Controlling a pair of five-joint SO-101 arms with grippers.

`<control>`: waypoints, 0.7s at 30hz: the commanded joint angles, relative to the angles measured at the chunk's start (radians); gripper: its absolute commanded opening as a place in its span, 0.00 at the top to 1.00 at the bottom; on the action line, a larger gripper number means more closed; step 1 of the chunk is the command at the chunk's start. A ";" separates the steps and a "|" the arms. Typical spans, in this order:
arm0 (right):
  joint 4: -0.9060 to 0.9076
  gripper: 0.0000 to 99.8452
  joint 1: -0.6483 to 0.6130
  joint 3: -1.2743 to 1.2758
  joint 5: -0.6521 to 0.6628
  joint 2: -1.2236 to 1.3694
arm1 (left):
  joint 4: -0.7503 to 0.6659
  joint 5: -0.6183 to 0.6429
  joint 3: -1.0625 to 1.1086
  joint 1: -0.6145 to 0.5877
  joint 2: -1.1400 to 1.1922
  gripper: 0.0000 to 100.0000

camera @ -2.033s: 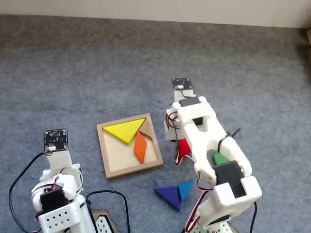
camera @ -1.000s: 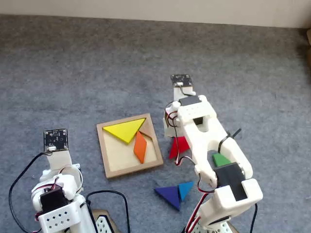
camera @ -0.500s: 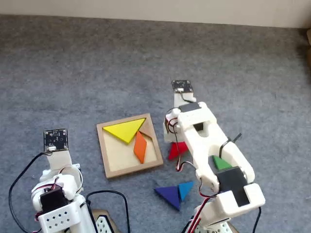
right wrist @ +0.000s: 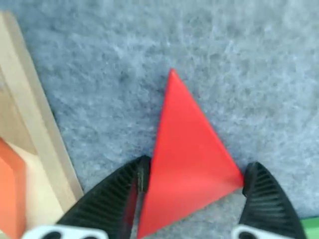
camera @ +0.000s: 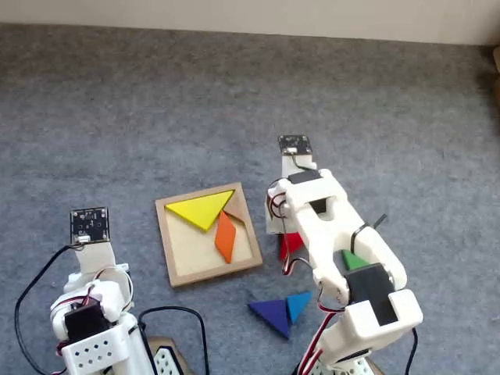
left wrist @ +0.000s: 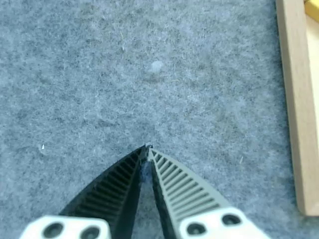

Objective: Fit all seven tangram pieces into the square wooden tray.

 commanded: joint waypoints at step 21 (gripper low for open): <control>0.051 0.90 -0.012 0.018 0.091 -0.285 | 0.003 -0.006 0.021 -0.010 -0.041 0.99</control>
